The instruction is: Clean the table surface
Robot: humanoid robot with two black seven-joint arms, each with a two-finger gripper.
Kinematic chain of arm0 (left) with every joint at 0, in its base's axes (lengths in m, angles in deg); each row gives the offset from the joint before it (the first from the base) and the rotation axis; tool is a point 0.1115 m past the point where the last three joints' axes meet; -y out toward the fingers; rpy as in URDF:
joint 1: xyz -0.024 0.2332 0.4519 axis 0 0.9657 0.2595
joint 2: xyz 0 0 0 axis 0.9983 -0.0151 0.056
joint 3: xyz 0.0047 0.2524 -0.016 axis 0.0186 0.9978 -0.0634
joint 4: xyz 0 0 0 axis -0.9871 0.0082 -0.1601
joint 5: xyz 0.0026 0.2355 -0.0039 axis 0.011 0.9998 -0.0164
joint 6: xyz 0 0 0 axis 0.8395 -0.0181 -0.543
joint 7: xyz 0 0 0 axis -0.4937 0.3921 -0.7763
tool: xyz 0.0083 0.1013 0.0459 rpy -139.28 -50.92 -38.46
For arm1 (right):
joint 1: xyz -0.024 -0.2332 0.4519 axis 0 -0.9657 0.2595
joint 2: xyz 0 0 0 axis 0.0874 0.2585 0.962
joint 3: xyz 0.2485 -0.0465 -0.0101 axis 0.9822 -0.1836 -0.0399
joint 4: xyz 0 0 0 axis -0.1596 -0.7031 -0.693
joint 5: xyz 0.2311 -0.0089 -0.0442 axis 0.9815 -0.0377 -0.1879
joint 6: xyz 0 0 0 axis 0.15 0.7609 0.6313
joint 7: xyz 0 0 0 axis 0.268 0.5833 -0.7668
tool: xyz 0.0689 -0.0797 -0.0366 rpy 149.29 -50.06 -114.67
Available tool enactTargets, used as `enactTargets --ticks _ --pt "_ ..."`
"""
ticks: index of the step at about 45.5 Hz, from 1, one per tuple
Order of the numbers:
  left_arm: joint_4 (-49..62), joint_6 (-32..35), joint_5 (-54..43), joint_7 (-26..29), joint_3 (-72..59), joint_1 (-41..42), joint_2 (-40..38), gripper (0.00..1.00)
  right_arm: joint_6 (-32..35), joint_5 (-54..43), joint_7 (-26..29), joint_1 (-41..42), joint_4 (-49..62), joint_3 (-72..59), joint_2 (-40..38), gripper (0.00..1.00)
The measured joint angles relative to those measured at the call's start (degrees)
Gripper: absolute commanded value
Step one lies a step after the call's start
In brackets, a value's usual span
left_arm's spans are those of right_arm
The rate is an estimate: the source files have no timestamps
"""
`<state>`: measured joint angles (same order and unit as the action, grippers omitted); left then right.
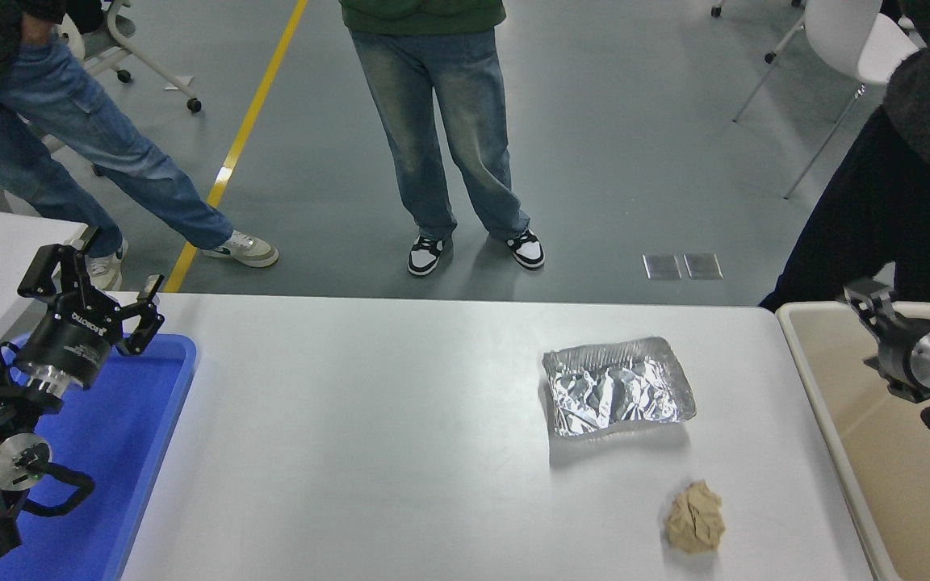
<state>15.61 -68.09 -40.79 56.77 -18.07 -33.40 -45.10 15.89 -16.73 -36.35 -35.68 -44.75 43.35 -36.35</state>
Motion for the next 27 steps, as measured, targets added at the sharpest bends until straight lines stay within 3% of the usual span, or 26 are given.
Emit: enactTargets --ticks 13,27 --pt "0.02 0.0 0.0 0.0 0.0 0.02 0.0 1.0 -1.53 0.54 -4.57 -2.67 -9.57 9.1 1.08 1.0" --pt "0.04 0.0 -0.01 0.0 0.0 0.02 -0.01 1.0 -3.91 1.38 -9.64 -8.46 -11.68 17.87 10.1 1.0"
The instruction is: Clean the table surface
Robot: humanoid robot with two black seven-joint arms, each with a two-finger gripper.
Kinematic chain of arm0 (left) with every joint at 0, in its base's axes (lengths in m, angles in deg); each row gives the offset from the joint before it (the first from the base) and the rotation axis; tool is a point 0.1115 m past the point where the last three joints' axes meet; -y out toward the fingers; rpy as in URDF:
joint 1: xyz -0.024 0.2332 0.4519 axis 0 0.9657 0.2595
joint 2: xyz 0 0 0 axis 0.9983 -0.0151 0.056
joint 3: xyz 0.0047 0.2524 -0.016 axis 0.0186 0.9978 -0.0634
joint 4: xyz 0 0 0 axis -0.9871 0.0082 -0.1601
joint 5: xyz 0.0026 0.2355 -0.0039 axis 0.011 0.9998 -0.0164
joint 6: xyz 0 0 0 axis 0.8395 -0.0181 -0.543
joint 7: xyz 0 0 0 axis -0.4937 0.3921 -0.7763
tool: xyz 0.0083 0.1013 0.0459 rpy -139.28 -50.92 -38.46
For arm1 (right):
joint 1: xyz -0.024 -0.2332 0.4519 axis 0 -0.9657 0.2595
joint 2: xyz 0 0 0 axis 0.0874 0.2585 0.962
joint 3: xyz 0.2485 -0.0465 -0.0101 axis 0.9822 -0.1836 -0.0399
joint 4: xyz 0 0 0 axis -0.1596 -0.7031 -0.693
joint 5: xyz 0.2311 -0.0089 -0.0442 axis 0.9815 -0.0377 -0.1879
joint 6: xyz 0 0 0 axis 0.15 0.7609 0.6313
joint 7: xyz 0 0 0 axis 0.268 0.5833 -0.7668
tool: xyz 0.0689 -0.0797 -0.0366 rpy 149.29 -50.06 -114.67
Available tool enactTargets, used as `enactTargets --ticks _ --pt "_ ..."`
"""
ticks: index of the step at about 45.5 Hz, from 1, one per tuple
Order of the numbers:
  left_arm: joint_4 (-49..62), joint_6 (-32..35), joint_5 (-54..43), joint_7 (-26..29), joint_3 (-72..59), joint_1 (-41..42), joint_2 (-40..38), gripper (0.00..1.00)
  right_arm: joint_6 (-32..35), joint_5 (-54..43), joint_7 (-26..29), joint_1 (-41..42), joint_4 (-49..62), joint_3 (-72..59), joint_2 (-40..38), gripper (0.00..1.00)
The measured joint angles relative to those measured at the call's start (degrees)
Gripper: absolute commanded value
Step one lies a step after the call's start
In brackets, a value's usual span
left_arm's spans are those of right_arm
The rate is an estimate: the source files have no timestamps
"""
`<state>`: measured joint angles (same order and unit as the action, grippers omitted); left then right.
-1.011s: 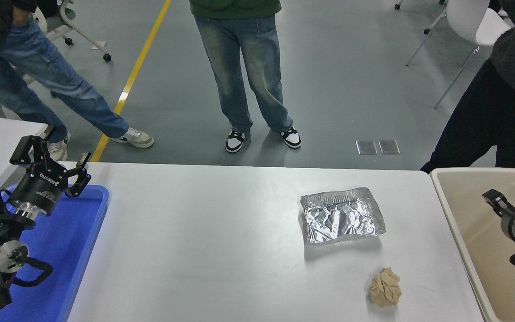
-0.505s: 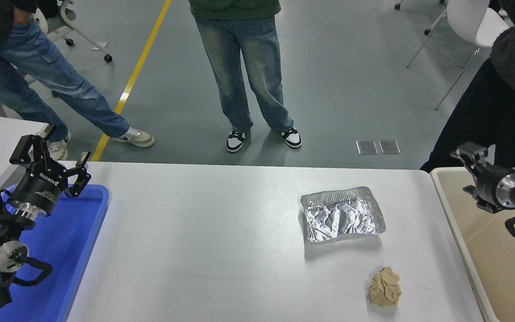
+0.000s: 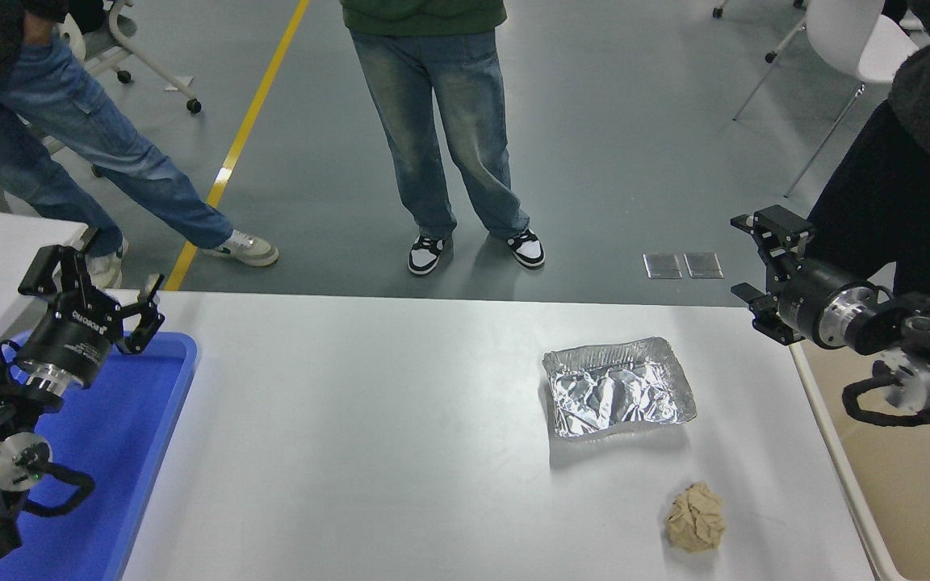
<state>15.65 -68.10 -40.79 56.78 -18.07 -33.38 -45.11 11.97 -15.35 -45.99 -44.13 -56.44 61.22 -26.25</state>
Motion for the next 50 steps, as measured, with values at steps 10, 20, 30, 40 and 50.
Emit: enactTargets --ticks 10,20,30,40,50 --pt "0.0 0.0 0.0 0.0 0.0 -0.01 0.0 1.0 -0.35 -0.35 -2.89 -2.55 5.36 3.29 6.94 1.0" --pt "-0.01 0.0 0.0 0.0 0.0 -0.01 0.0 1.0 -0.09 -0.45 -7.66 -3.87 11.03 4.35 10.37 1.0" --pt "-0.02 0.0 0.0 0.0 0.0 -0.01 0.0 1.0 -0.01 -0.49 -11.26 -4.63 13.82 4.86 11.66 1.0" --pt "-0.02 0.0 0.0 0.0 0.0 -0.01 0.0 1.0 0.02 -0.51 -12.85 -5.1 14.81 5.0 12.13 1.0" --pt "-0.02 0.0 0.0 0.0 0.0 -0.01 0.0 1.0 0.01 -0.92 -13.35 -5.26 15.08 4.84 12.03 1.0"
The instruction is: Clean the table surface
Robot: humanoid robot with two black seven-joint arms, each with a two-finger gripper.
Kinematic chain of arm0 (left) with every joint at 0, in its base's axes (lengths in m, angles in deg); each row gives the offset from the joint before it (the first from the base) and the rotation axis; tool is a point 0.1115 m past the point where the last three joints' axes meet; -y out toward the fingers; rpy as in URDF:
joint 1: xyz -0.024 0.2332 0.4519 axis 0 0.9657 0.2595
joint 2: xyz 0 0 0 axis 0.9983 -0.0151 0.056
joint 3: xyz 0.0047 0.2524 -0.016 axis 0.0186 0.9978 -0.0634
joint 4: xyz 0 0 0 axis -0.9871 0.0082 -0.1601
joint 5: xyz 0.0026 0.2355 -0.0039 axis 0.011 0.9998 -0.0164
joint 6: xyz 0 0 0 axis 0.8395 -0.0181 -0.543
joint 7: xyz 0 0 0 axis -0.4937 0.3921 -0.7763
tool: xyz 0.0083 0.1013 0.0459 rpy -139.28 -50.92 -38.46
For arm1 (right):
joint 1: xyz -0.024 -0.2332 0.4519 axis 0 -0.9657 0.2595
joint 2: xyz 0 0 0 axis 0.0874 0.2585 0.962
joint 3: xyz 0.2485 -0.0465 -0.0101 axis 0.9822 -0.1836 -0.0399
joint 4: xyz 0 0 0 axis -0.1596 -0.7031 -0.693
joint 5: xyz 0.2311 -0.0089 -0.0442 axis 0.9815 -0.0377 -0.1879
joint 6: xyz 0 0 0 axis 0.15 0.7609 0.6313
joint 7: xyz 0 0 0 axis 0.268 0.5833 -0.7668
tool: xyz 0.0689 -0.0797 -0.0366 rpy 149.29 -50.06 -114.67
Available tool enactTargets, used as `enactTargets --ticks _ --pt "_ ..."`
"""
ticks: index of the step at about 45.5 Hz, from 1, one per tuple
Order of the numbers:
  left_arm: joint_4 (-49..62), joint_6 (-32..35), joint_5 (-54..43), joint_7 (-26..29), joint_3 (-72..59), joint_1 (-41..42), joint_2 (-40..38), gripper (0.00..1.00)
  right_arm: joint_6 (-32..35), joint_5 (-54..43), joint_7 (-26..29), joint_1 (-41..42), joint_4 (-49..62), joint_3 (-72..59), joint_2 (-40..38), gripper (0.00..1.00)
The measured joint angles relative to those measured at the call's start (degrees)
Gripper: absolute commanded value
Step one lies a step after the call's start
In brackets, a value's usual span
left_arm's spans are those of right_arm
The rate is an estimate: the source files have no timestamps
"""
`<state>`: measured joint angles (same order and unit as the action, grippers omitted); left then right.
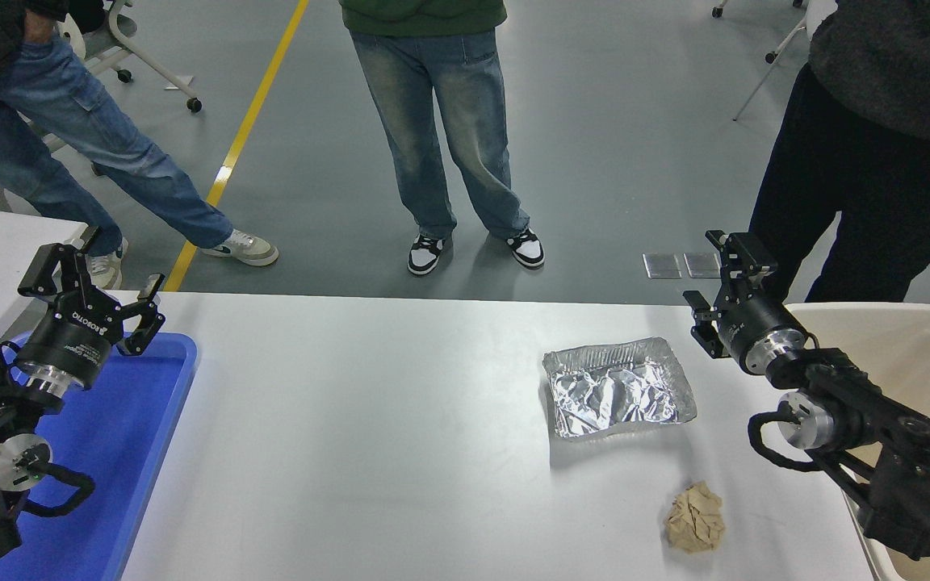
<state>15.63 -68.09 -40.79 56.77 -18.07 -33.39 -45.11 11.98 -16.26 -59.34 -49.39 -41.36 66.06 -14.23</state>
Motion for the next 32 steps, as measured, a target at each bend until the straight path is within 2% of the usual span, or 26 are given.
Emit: enactTargets --ticks 14,32 --pt "0.01 -0.04 0.0 0.0 0.0 0.0 0.0 1.0 0.02 -6.86 0.17 1.0 -0.66 -3.35 -3.62 1.0" --pt "0.01 -0.05 0.0 0.0 0.0 0.0 0.0 1.0 0.34 -22.96 1.66 8.2 -5.53 -18.05 -12.63 1.0"
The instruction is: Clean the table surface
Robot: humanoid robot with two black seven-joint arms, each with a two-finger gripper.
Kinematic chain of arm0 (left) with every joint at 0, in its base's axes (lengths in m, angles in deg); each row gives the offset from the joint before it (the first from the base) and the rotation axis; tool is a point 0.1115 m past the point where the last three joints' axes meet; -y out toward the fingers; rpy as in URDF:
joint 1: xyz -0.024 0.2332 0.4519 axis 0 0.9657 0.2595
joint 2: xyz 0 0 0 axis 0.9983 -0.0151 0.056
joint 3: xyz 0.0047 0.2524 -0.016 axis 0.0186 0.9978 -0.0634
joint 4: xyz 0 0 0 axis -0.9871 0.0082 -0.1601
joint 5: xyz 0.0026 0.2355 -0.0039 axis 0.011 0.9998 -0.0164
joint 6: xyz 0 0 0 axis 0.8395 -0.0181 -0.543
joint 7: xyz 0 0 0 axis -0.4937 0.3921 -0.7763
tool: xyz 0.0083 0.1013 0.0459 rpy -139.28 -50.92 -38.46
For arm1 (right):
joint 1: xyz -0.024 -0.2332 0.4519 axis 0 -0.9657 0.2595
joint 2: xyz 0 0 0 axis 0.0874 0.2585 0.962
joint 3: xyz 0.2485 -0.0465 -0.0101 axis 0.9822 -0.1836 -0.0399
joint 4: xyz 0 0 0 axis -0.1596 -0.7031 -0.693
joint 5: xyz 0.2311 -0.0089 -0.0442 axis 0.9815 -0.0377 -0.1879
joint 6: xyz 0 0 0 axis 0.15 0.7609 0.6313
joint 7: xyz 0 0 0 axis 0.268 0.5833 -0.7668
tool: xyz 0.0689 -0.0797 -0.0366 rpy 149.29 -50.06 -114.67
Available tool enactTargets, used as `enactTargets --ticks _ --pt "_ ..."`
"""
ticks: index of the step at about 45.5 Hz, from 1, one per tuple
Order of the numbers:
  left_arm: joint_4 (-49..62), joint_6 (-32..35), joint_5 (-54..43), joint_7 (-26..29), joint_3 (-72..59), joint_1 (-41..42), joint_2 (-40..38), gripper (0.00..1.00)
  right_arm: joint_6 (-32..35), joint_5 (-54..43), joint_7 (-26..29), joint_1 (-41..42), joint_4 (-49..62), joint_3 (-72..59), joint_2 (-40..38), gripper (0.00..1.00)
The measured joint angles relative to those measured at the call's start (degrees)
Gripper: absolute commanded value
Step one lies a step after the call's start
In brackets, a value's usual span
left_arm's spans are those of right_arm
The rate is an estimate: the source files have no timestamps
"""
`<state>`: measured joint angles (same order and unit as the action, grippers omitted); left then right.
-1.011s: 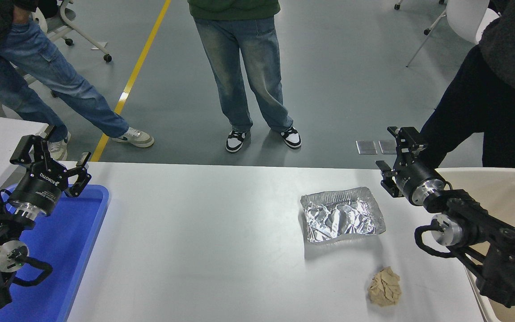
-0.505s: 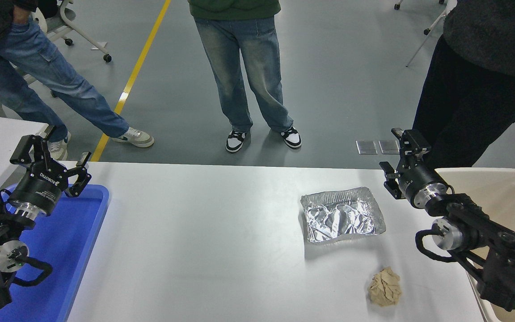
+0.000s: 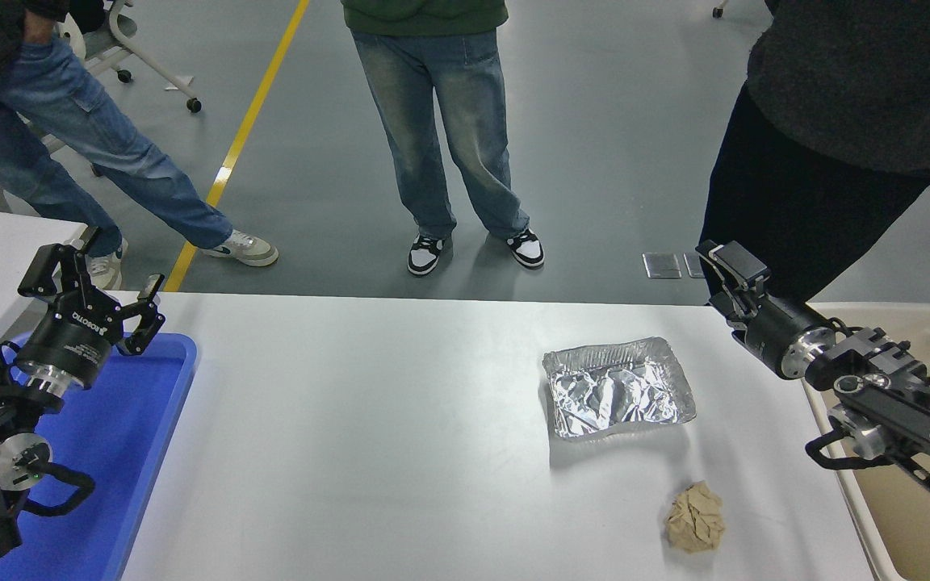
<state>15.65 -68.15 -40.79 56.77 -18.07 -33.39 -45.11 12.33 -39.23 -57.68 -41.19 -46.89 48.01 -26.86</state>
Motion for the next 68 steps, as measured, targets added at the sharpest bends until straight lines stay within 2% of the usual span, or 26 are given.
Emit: enactTargets --ticks 22,39,56,68 --pt "-0.01 -0.03 0.0 0.0 0.0 0.0 0.0 1.0 6.72 -22.73 3.43 15.05 -1.74 -15.86 -3.99 1.0" --pt "0.01 -0.03 0.0 0.0 0.0 -0.02 0.01 1.0 12.36 -36.1 3.87 22.47 0.43 -27.51 1.16 1.0" --pt "0.0 -0.03 0.0 0.0 0.0 -0.02 0.01 1.0 16.1 -39.18 4.06 22.24 12.67 -33.53 8.86 1.0" --pt "0.0 -0.03 0.0 0.0 0.0 -0.02 0.01 1.0 18.31 -39.25 4.13 19.79 17.78 -34.67 11.54 1.0"
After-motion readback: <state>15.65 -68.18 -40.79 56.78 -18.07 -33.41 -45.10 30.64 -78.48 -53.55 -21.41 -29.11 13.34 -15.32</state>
